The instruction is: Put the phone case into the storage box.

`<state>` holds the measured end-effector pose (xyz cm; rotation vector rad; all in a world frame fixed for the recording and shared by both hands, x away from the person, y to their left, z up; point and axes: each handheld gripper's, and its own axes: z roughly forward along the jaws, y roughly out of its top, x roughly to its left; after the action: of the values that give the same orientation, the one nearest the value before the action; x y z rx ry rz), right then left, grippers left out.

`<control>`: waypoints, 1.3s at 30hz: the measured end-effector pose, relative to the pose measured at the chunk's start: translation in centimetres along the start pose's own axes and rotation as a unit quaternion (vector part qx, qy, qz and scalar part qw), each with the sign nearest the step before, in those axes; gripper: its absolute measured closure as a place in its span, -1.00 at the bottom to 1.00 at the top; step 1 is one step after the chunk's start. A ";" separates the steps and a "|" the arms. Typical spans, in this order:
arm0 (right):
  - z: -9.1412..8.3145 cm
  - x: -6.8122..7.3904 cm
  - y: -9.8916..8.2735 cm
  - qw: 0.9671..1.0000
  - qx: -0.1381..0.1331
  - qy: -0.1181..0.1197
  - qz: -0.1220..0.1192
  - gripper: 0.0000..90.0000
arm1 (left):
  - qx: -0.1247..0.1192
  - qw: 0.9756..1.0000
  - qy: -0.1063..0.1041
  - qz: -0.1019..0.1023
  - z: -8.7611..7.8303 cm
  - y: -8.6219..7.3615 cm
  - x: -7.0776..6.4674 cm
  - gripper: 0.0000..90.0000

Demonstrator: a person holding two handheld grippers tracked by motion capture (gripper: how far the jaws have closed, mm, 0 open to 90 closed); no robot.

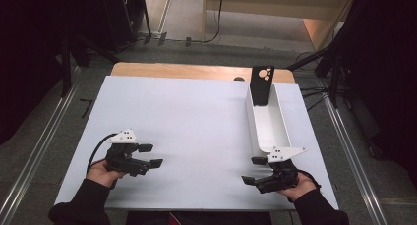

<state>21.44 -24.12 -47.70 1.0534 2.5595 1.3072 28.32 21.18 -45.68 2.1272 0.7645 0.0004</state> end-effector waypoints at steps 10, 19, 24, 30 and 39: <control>-0.1 -0.5 -0.8 1.000 0.002 -0.011 0.011 -0.54 | 0.002 1.000 -0.003 0.001 0.0 -0.1 -0.1 -0.41; -0.1 -0.7 -0.8 1.000 0.001 -0.011 0.015 -0.54 | 0.002 1.000 -0.004 0.002 0.0 -0.1 0.0 -0.42; -0.1 -0.7 -0.9 1.000 0.003 -0.010 0.019 -0.54 | 0.003 1.000 -0.004 0.003 0.1 -0.1 0.0 -0.41; -0.1 -0.7 -0.9 1.000 0.004 -0.010 0.018 -0.54 | 0.003 1.000 -0.005 0.003 0.1 -0.1 0.0 -0.41; -0.1 -0.8 -1.0 1.000 0.012 -0.017 0.017 -0.54 | 0.003 1.000 -0.006 0.002 0.0 0.0 0.0 -0.41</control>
<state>21.51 -25.04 -48.57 1.1178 2.5504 1.2588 28.29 21.16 -45.73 2.1318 0.7544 -0.0120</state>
